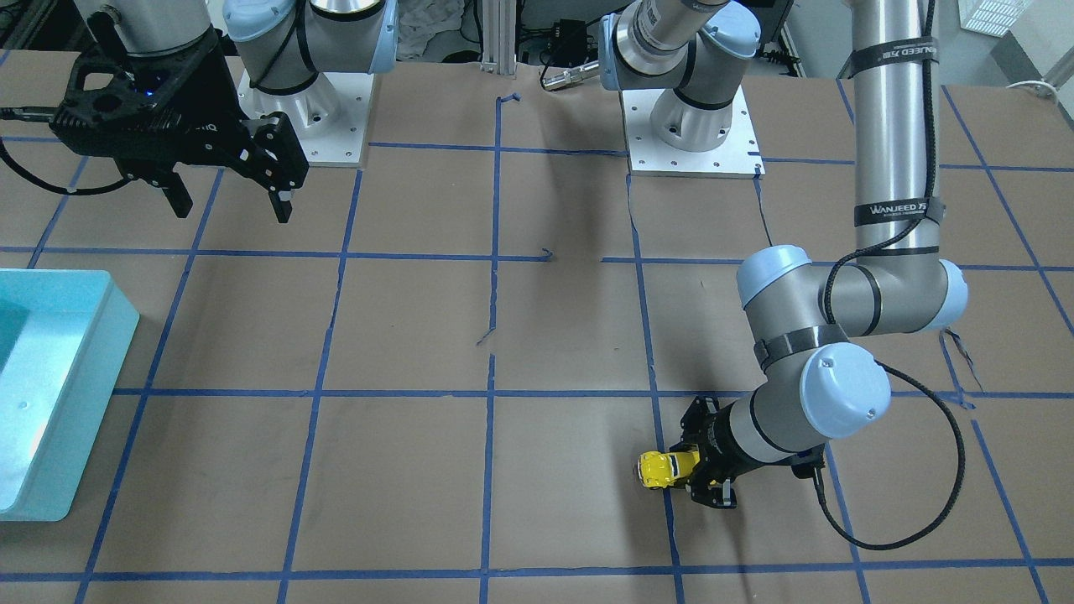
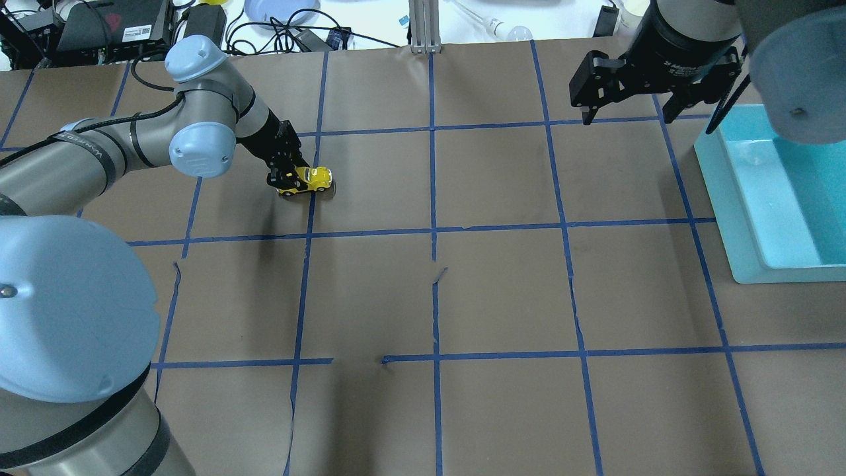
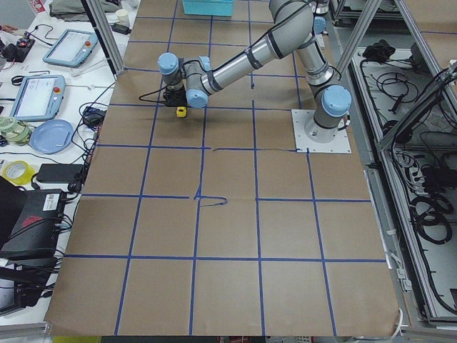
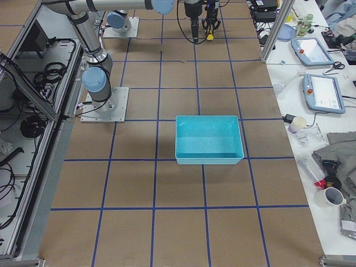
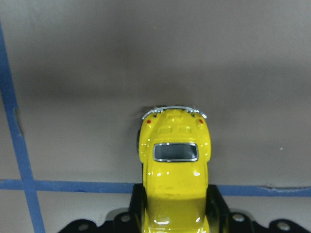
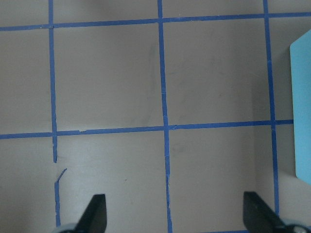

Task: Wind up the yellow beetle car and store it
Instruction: 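Drag the held car backward along the table with the left gripper, then push the car forward with the left gripper, release, and lift away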

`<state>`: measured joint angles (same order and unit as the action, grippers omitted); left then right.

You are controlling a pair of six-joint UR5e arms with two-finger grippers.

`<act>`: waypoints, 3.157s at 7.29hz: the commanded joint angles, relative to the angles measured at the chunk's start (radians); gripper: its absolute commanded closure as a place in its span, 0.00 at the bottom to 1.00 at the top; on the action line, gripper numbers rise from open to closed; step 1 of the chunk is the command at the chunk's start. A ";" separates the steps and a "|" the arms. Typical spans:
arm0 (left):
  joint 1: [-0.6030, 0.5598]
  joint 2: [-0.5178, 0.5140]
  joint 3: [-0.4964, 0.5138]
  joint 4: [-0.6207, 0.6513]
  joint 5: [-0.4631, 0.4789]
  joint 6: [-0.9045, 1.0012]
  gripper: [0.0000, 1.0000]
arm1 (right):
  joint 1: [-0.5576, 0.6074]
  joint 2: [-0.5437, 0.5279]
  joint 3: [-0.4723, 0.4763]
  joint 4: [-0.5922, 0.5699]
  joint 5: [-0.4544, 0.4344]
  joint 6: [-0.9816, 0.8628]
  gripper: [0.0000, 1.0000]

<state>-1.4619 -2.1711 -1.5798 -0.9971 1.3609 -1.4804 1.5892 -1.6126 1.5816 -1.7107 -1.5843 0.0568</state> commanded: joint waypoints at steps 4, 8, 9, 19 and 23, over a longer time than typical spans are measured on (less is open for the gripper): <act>0.057 -0.003 -0.009 0.000 0.003 0.060 1.00 | 0.000 0.000 0.000 0.000 0.001 0.000 0.00; 0.080 -0.001 -0.011 -0.011 0.004 0.098 1.00 | 0.000 0.000 0.000 0.000 0.001 0.000 0.00; 0.078 0.002 -0.006 -0.009 -0.002 0.080 0.48 | 0.000 0.002 0.001 -0.001 0.003 0.000 0.00; 0.049 0.239 0.021 -0.132 0.109 0.956 0.00 | 0.000 -0.001 0.000 0.000 0.001 0.000 0.00; 0.073 0.375 0.014 -0.271 0.109 1.374 0.00 | -0.003 0.008 0.000 0.000 -0.009 -0.033 0.00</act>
<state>-1.4072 -1.8315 -1.5610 -1.1987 1.4699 -0.1567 1.5875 -1.6089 1.5816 -1.7110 -1.5882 0.0485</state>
